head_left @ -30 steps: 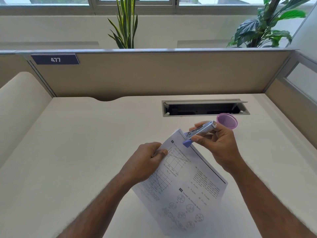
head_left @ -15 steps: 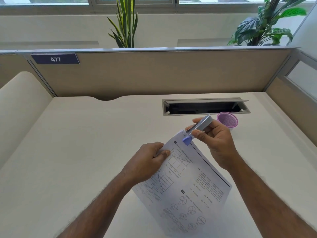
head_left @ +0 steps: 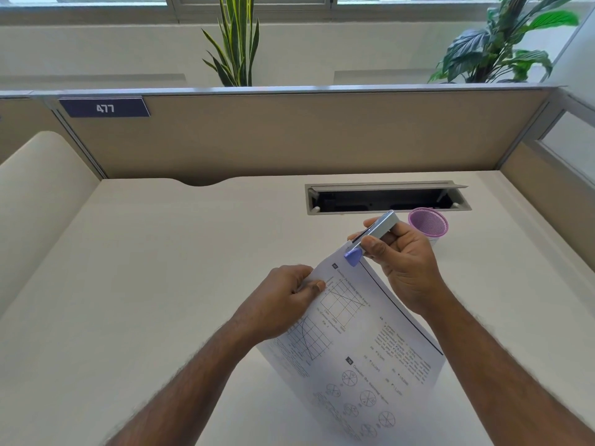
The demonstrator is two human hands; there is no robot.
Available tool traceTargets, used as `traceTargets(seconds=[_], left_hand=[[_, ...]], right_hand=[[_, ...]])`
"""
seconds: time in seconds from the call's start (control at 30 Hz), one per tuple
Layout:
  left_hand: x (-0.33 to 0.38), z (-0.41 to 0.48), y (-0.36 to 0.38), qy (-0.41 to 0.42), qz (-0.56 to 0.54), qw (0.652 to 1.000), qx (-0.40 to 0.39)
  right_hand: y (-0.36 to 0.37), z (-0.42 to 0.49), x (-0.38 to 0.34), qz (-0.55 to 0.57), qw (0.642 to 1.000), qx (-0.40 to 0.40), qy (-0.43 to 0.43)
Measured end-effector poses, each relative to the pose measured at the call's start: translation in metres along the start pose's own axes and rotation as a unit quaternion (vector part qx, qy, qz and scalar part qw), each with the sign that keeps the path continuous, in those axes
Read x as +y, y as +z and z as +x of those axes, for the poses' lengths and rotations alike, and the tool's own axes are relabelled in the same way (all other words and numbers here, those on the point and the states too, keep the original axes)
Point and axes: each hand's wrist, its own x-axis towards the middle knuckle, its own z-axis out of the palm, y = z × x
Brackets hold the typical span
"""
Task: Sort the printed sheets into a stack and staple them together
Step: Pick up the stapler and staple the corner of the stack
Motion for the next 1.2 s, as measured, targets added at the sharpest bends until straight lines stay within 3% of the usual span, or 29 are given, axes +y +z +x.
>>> traceTargets(seconds=[1.2], left_hand=[[-0.0043, 0.0012, 0.0039, 0.009, -0.02, 1.0, 0.009]], right_hand=[[-0.0004, -0.0005, 0.0016, 0.003, 1.0, -0.004, 0.004]])
